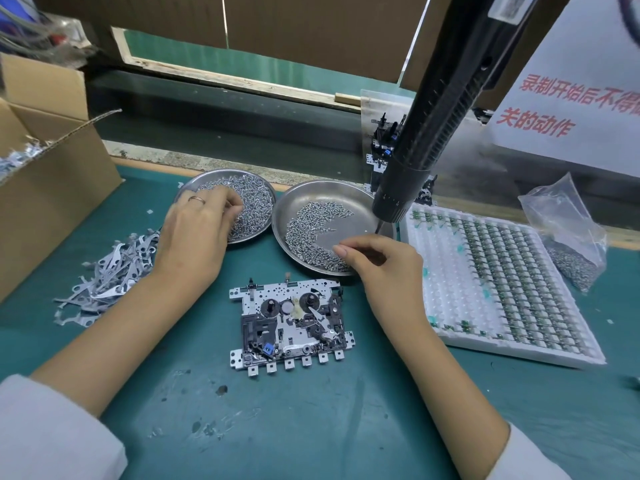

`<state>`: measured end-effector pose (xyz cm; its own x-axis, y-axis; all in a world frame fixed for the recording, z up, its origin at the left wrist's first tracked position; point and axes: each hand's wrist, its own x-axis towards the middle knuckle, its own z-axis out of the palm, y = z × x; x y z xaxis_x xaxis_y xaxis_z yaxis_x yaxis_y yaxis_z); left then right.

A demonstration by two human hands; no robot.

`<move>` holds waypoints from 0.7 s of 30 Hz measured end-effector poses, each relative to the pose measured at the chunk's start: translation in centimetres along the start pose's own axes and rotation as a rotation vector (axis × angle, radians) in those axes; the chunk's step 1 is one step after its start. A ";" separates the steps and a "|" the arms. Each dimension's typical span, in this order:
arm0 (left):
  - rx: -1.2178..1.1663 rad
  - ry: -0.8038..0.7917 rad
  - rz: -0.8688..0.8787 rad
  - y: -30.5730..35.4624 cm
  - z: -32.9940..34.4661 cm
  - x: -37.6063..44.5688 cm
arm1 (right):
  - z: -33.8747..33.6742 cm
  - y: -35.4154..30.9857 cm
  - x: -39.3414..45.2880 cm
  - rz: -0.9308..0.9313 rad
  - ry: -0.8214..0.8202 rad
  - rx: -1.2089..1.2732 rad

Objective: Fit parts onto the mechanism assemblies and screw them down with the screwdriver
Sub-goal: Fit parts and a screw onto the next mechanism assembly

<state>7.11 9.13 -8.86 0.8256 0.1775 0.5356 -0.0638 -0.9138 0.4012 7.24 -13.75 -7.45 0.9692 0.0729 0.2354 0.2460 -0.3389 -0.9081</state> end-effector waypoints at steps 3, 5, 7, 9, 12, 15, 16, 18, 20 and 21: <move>-0.132 0.020 -0.049 0.5 -0.5 0.0 | -0.4 -0.3 0.2 0.077 -0.006 0.133; -0.326 0.025 -0.119 1.3 -1.1 -0.2 | -0.7 -0.6 0.3 0.148 -0.011 0.264; -0.639 -0.027 -0.223 2.8 -1.8 -0.9 | -0.8 -0.9 0.2 0.227 -0.051 0.432; -0.896 -0.101 -0.288 4.4 -2.2 -2.0 | -0.9 -1.3 -0.1 0.271 -0.138 0.578; -1.076 -0.172 -0.329 6.2 -2.4 -3.4 | -0.5 -2.0 -0.6 0.302 -0.268 0.722; -1.178 -0.173 -0.339 7.2 -2.3 -4.0 | 0.1 -2.6 -1.1 0.304 -0.292 0.791; -1.188 -0.173 -0.331 7.4 -2.2 -4.2 | 0.2 -2.7 -1.3 0.294 -0.295 0.793; -1.192 -0.172 -0.306 7.7 -2.3 -4.5 | 0.5 -2.9 -1.5 0.285 -0.304 0.809; -1.218 -0.162 -0.300 7.9 -2.3 -4.7 | 0.6 -3.1 -1.6 0.295 -0.307 0.824; -1.235 -0.157 -0.304 8.0 -2.4 -4.7 | 0.6 -3.1 -1.6 0.300 -0.308 0.831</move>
<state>1.36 1.86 -6.39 0.9501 0.1960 0.2425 -0.2679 0.1150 0.9566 4.93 -12.21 -5.19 0.9253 0.3768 -0.0434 -0.1996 0.3865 -0.9005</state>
